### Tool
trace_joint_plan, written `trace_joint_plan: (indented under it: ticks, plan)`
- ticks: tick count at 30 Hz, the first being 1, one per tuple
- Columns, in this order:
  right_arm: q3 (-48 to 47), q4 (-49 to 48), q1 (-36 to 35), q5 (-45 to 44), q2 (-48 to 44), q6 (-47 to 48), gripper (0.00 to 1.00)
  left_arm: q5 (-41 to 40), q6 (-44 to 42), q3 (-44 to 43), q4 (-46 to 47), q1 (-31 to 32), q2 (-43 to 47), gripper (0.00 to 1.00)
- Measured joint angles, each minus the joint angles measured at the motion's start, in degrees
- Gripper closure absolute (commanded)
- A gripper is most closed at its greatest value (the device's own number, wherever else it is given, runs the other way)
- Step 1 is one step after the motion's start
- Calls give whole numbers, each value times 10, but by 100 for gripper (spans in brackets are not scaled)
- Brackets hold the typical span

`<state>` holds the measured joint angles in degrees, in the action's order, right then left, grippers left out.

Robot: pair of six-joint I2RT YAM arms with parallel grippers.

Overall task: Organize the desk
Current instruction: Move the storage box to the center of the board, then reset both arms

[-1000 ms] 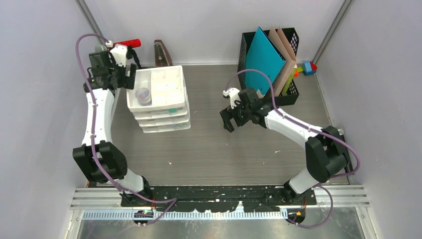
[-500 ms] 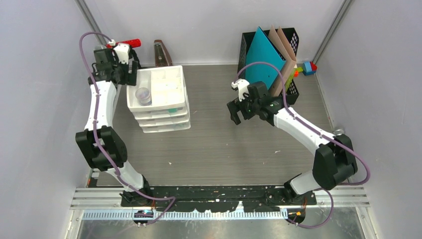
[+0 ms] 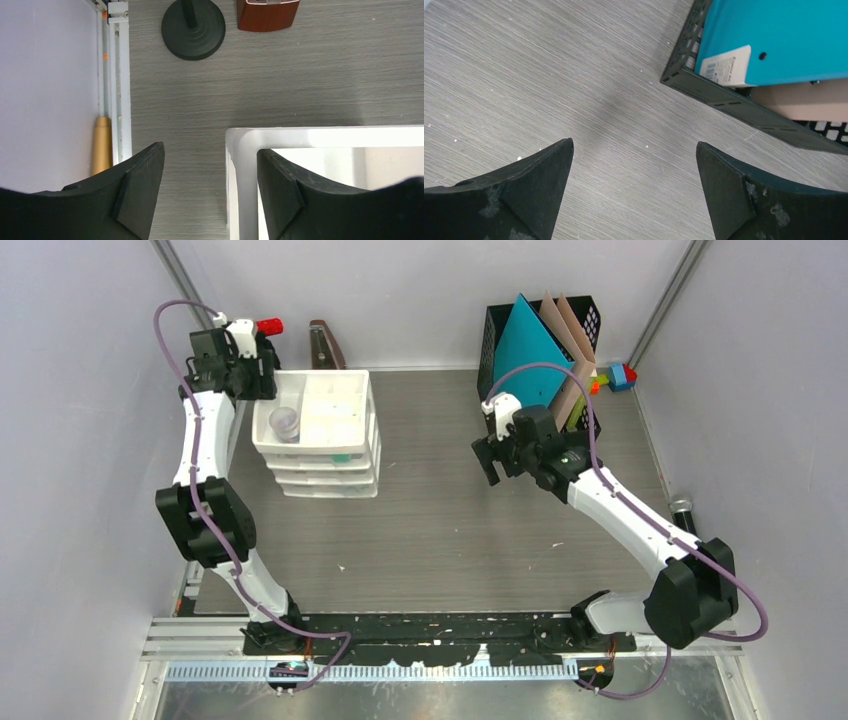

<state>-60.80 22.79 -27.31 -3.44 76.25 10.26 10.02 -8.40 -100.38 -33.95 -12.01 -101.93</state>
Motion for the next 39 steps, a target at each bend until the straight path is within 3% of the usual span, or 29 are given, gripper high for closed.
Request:
trace_joint_plan:
  ticks: [10,23,29,39]
  plan:
    - [15,2,12,-31,-16,1,1,10,71,-1,6,0,-6,36]
    - [15,7,36,-58,-23,-14,0,11,94,20,20,0,19,6]
    - [12,21,56,-67,-50,-27,1,3,77,40,22,0,79,1]
    - [-39,54,112,-78,-55,-69,0,16,42,128,46,-9,205,0]
